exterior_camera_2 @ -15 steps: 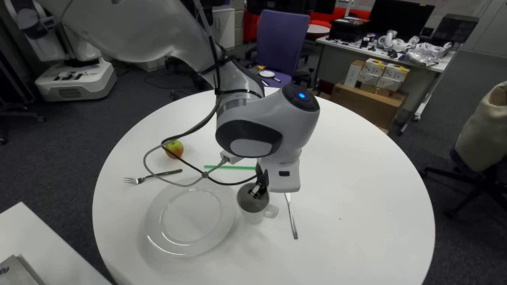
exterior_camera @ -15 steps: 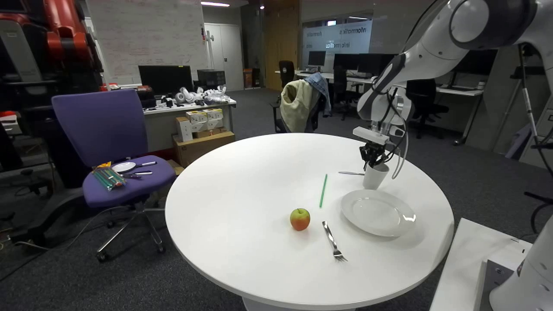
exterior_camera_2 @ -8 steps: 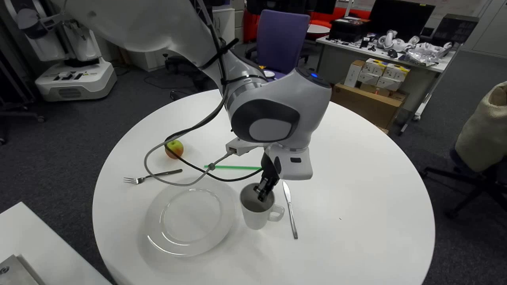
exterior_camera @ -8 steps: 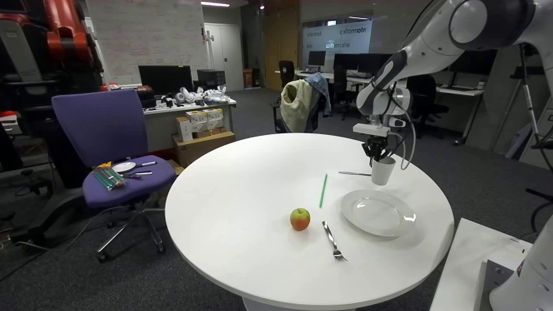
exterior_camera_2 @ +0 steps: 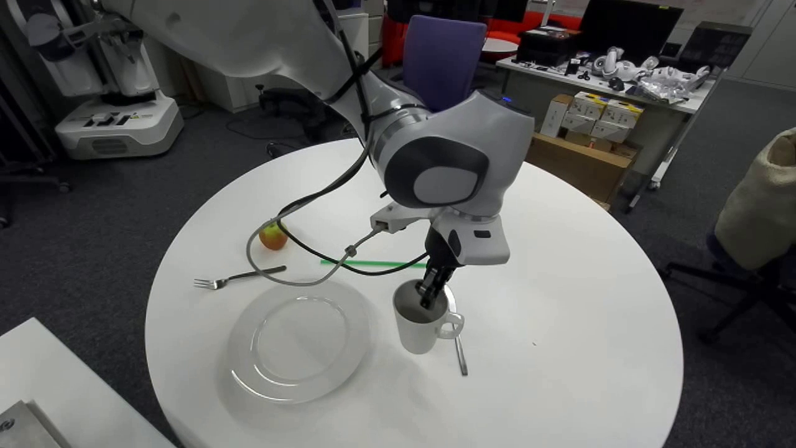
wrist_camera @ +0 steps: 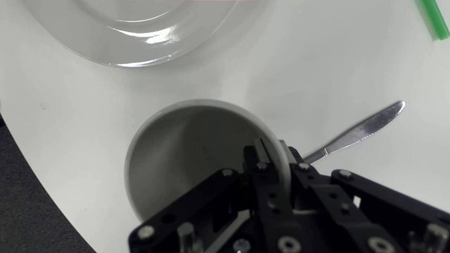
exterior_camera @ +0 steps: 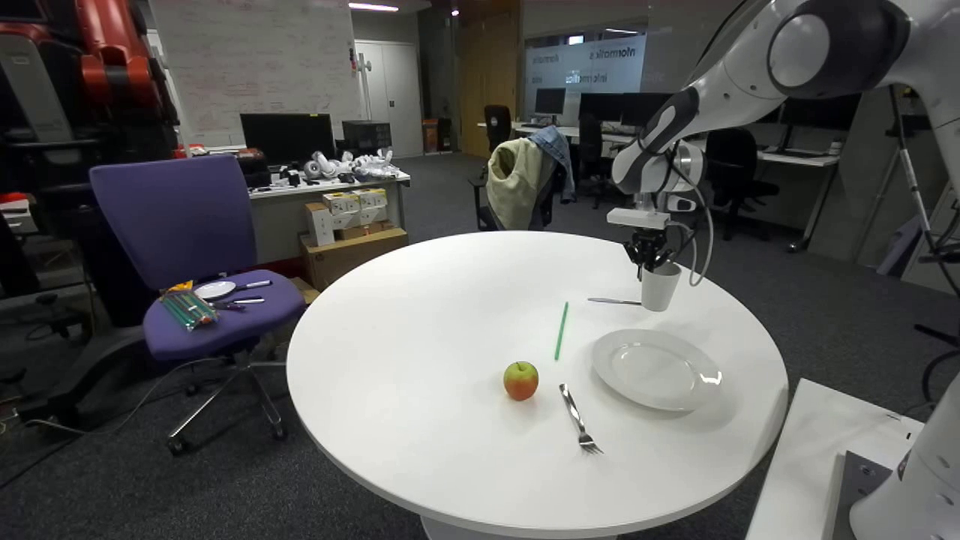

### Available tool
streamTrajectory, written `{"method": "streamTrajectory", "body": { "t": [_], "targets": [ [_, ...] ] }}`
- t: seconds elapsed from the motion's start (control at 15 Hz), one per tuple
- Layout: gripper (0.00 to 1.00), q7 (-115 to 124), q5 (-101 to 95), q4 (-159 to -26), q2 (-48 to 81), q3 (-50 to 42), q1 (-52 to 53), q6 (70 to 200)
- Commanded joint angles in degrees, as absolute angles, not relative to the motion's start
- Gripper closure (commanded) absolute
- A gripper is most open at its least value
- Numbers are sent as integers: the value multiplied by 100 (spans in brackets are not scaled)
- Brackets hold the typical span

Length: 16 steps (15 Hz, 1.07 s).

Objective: Move the mug backwards.

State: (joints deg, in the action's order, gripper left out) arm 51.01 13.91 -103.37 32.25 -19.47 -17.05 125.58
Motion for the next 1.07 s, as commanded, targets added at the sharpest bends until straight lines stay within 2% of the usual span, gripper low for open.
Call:
{"method": "streamTrajectory", "body": {
  "t": [0.0, 1.0],
  "targets": [
    [97, 5215, 1334, -9866, 3408, -1918, -1747, 12184],
    [97, 5258, 1879, -9509, 3720, -1737, -1884, 12094]
  ]
}}
